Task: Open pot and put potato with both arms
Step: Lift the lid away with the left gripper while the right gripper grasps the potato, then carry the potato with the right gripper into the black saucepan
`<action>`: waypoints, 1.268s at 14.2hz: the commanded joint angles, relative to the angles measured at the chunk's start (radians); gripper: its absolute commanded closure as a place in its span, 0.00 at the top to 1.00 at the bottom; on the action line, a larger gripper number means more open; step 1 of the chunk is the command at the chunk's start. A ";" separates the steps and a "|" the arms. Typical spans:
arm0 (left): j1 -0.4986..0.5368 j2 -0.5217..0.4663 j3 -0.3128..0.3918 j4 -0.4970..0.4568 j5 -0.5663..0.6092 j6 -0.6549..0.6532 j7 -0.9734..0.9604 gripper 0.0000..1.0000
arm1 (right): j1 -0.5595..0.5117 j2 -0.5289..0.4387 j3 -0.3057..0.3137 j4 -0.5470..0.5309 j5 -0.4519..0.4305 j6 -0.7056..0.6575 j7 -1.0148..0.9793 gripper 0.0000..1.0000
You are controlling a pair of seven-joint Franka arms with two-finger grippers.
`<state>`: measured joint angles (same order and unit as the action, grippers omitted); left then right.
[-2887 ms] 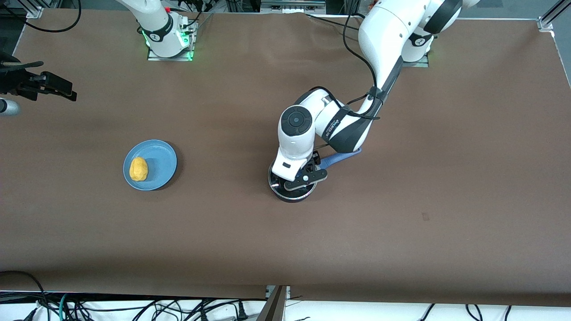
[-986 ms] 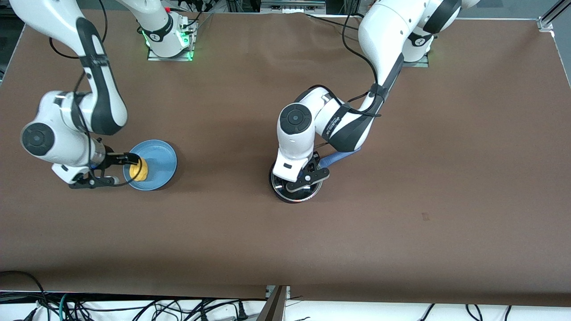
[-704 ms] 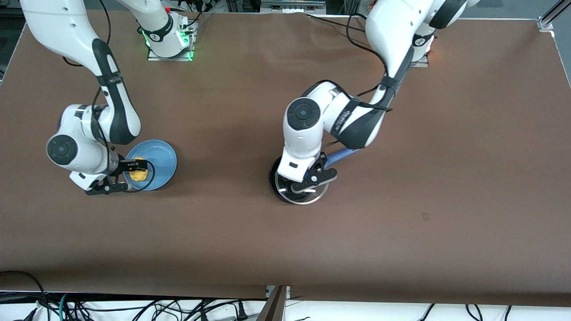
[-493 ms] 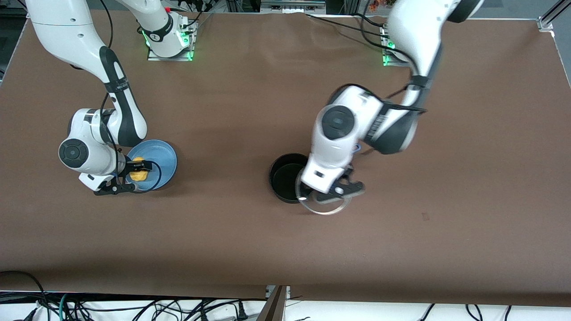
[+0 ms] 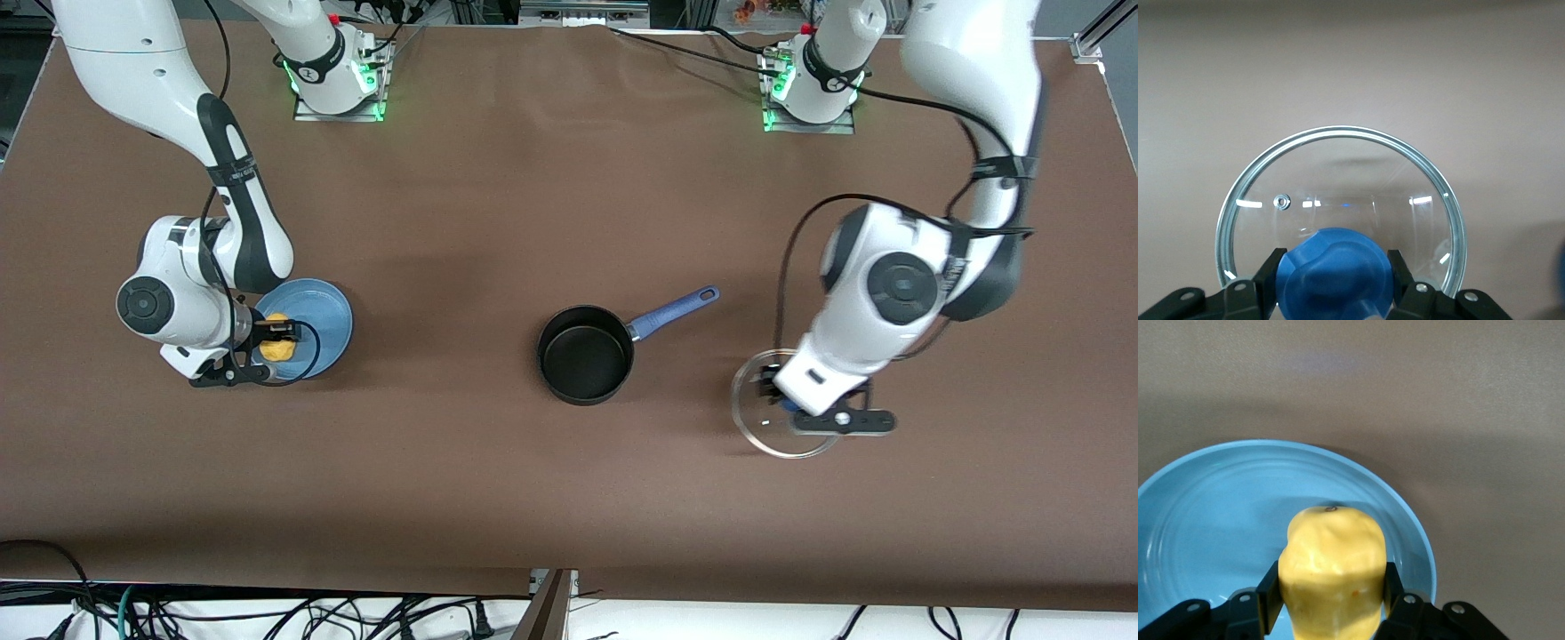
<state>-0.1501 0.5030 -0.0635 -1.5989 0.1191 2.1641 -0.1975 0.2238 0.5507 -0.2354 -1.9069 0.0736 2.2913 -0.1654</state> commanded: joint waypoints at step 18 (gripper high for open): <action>0.441 0.043 -0.012 -0.332 -0.119 0.261 0.529 0.68 | 0.201 0.087 0.318 0.451 0.606 -0.073 1.110 0.31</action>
<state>0.2746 0.5228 -0.0659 -1.9663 0.0233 2.4238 0.3018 0.3376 0.5699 0.0846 -1.5311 0.6424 2.1070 0.7914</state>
